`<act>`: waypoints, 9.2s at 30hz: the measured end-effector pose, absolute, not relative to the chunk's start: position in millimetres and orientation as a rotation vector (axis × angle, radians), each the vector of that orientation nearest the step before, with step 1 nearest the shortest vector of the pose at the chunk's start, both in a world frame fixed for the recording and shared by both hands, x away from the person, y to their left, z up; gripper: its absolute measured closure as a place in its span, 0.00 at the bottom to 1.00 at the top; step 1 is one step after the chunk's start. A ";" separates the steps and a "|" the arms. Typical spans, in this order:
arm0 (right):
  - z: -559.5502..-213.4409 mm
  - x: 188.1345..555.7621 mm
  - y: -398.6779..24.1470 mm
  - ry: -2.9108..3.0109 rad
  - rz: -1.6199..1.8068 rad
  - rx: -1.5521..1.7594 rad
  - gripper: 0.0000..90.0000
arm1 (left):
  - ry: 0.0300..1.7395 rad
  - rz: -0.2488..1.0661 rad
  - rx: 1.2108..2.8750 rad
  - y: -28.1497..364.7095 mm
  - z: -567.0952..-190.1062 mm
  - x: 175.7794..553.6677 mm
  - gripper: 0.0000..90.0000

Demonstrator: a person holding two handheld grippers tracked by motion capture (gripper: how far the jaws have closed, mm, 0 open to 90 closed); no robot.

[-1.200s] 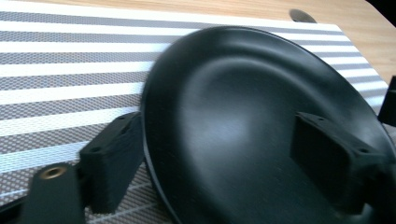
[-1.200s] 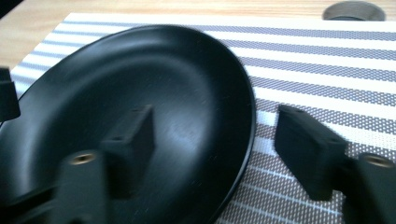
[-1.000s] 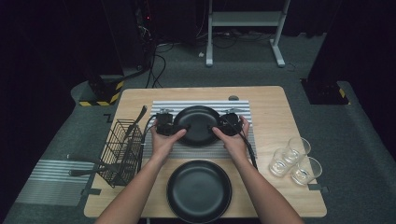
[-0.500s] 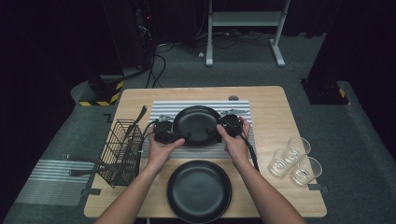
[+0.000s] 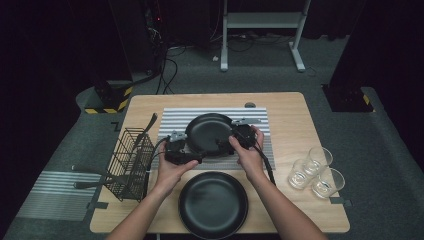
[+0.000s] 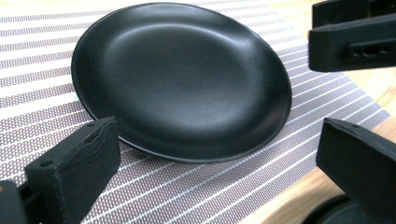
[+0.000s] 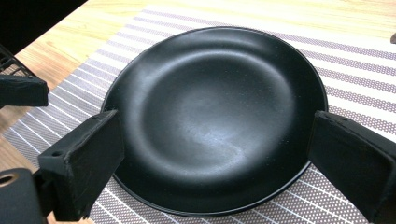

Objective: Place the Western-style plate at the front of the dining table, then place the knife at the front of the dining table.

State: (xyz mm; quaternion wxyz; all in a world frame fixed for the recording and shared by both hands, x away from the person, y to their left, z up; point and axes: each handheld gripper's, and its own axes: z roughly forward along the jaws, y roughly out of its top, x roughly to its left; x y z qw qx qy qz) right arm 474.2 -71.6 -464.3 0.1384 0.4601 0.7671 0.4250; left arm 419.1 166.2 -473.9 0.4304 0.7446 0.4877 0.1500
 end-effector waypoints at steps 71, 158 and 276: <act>-422.2 442.3 9.8 2.326 1.390 1.113 0.06 | 1.121 0.277 1.931 192.4 -503.1 305.9 0.02; -416.9 463.5 120.3 2.369 1.594 1.088 0.64 | 1.135 0.328 1.963 230.2 -513.7 270.7 0.06; -347.4 429.0 9.7 2.163 1.739 1.066 0.93 | 1.140 0.417 1.913 210.6 -497.3 278.0 0.10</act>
